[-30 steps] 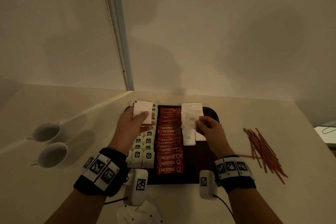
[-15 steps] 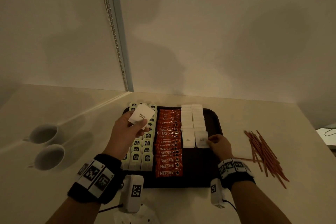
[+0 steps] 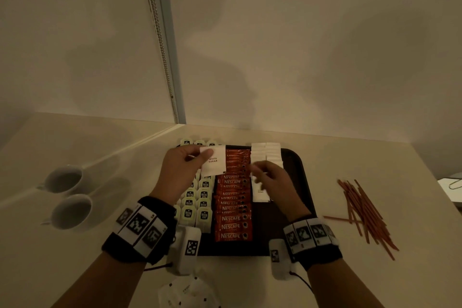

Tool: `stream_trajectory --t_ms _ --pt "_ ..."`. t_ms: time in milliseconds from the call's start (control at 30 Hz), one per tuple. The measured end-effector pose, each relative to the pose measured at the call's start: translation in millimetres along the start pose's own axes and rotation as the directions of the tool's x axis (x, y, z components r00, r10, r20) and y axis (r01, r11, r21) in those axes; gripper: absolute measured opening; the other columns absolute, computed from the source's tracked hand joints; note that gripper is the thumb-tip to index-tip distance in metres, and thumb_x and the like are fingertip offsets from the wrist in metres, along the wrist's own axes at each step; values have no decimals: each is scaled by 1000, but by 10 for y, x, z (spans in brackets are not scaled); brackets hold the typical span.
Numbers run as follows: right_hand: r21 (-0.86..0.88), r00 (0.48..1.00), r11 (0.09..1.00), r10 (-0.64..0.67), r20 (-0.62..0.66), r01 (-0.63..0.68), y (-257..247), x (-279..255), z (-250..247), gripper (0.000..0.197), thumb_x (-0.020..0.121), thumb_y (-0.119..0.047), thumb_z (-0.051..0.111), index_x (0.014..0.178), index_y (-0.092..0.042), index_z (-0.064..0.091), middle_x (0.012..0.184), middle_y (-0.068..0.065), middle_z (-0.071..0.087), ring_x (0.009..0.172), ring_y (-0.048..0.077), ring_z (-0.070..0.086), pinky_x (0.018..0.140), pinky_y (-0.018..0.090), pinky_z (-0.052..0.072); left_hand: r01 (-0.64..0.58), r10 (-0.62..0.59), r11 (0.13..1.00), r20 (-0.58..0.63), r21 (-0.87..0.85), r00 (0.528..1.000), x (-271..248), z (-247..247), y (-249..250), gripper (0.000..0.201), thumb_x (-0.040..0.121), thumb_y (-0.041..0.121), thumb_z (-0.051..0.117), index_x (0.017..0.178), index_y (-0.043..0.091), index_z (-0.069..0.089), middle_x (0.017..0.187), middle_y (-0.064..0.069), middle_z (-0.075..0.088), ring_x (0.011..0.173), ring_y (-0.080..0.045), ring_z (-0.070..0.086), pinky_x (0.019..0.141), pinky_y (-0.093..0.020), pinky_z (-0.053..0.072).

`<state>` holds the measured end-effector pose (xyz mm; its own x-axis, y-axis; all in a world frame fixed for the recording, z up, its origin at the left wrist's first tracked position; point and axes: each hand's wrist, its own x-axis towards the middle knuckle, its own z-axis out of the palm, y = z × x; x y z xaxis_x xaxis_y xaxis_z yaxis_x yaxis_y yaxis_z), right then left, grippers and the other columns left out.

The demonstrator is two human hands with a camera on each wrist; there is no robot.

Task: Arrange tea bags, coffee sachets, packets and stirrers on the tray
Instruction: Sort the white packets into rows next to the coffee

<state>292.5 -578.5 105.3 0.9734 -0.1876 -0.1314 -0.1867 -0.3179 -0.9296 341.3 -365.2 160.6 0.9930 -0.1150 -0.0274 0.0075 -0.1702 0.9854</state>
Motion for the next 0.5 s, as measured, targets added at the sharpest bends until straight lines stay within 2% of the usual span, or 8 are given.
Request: stream_trajectory --t_ms 67,100,200,300,400,500 --pt "111 991 992 -65 115 52 -280 -92 177 34 83 -44 59 104 -19 65 98 -3 68 88 10 65 74 22 54 -33 31 997 33 63 999 3 39 38 7 86 15 67 90 18 72 61 14 66 52 4 57 53 -7 42" --pt "159 988 986 -80 130 58 -365 -127 256 28 84 -40 61 102 -19 65 96 -2 68 87 12 65 76 24 55 -51 47 994 47 94 998 4 53 48 7 86 15 67 90 17 72 63 13 66 53 5 58 53 -6 42" --pt "228 992 970 -103 78 83 -461 -178 400 5 88 -22 63 87 -17 65 80 0 65 73 14 61 69 23 53 -91 83 987 69 133 994 -14 39 51 9 84 16 69 91 14 73 75 4 69 59 0 61 56 -9 44" --pt "290 996 956 -70 64 49 -441 -198 421 5 89 -18 62 88 -16 67 79 -1 68 76 14 64 71 25 54 -73 70 994 43 81 997 -55 -2 36 4 81 15 72 83 18 72 76 -2 70 61 -6 60 60 -17 49" --pt "349 998 937 -29 62 5 -428 -213 421 13 89 -18 62 97 -10 67 91 10 69 84 26 65 79 36 56 -61 61 998 3 22 998 -93 -6 33 12 79 13 73 73 23 69 62 8 68 56 0 60 59 -14 50" --pt "390 998 921 -10 61 -15 -441 -238 412 12 90 -15 60 98 -7 65 88 5 68 77 19 65 71 28 56 -51 51 998 13 34 999 -111 27 60 3 79 14 74 82 16 72 59 16 67 58 3 61 59 -11 48"
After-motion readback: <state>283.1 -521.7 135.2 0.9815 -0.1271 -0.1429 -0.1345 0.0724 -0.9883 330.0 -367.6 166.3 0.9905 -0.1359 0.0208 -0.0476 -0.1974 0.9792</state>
